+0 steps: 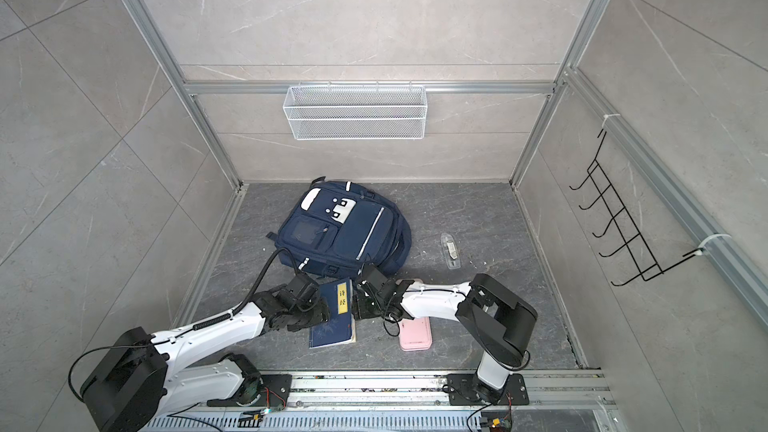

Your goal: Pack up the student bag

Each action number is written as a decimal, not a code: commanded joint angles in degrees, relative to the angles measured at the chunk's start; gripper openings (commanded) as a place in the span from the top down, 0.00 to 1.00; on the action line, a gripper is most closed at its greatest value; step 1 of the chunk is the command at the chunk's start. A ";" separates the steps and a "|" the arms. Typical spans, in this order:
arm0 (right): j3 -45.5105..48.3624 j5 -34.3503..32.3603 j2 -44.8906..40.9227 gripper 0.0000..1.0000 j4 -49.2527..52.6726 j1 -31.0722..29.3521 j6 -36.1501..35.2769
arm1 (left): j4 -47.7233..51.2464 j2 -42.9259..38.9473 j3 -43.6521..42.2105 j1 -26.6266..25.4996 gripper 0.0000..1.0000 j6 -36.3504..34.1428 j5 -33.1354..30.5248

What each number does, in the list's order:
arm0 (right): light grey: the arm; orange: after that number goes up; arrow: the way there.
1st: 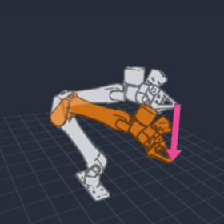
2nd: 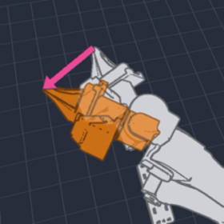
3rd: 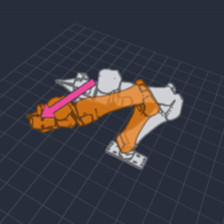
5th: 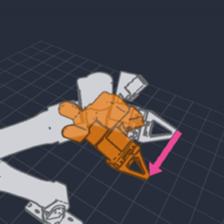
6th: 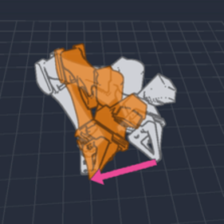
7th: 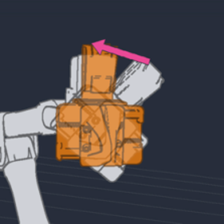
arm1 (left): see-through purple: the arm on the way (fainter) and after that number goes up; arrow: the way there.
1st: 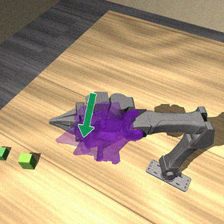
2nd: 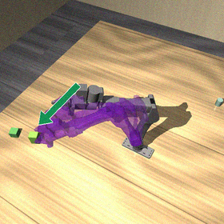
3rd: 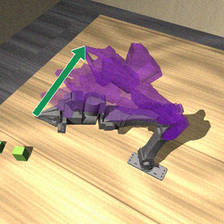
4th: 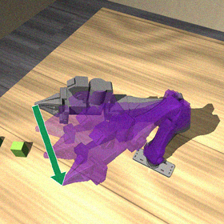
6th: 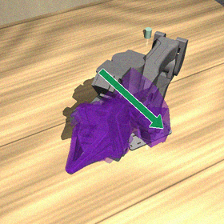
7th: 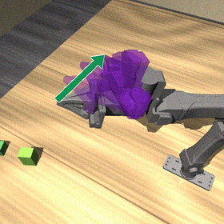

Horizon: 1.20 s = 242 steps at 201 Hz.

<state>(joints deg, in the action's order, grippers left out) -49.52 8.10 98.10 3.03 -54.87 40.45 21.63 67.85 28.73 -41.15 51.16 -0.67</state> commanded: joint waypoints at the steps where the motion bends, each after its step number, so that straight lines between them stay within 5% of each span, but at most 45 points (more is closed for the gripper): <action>1: 0.48 1.74 2.36 0.41 2.71 0.03 -0.99 | -1.65 1.58 -3.00 0.10 0.31 -1.73 4.41; 128: 6.45 -2.40 -4.54 0.41 3.47 5.52 4.29 | 3.25 -4.12 -5.34 0.89 0.32 1.69 2.81; 180: 6.97 8.31 -4.32 0.39 -5.90 5.23 1.27 | 4.01 -5.50 -6.14 0.89 0.33 2.81 3.30; 242: 8.16 8.40 -5.96 0.38 -10.84 5.23 3.03 | 2.23 -4.86 -6.82 0.80 0.33 3.95 4.48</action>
<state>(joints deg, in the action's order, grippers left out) -42.54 15.68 93.62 -4.45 -49.25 42.54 19.33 62.17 24.51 -40.47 53.43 1.89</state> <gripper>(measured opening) 0.618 0.669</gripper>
